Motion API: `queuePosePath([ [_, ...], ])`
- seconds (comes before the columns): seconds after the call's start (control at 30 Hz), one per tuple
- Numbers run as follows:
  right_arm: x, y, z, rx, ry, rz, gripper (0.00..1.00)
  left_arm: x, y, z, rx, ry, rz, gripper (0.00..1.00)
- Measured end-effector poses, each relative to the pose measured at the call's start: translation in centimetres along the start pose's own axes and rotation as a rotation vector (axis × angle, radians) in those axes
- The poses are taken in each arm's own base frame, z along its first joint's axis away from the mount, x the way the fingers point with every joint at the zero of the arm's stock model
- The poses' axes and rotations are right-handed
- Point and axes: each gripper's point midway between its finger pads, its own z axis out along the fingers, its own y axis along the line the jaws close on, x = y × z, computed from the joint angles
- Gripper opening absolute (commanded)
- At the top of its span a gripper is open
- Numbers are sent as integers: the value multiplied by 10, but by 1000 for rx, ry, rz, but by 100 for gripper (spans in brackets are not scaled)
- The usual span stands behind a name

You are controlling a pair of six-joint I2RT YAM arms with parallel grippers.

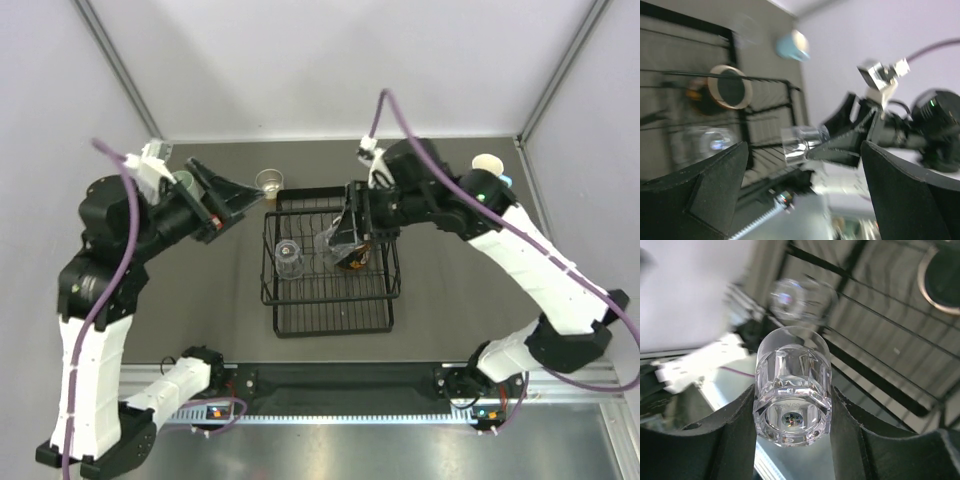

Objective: Load the cups into the dish rack

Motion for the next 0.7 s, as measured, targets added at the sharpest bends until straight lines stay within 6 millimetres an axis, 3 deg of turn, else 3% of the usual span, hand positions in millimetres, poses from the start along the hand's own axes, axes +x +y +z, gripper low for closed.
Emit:
queuePosePath([
  [0.17,20,-30,28,250,98,-39,0,-21,47,-33,-310,-195,49,99],
  [0.27,17,-38,42,353,90,-82,0,-18,81,-46,-478,-207,46,99],
  [0.4,11,-43,51,428,58,-118,0,-9,110,-45,-600,-150,32,99],
  [0.57,8,-55,51,502,32,-148,0,5,125,-42,-643,-85,17,99],
  [0.7,9,-69,52,560,33,-167,0,9,123,-53,-625,-117,15,98],
])
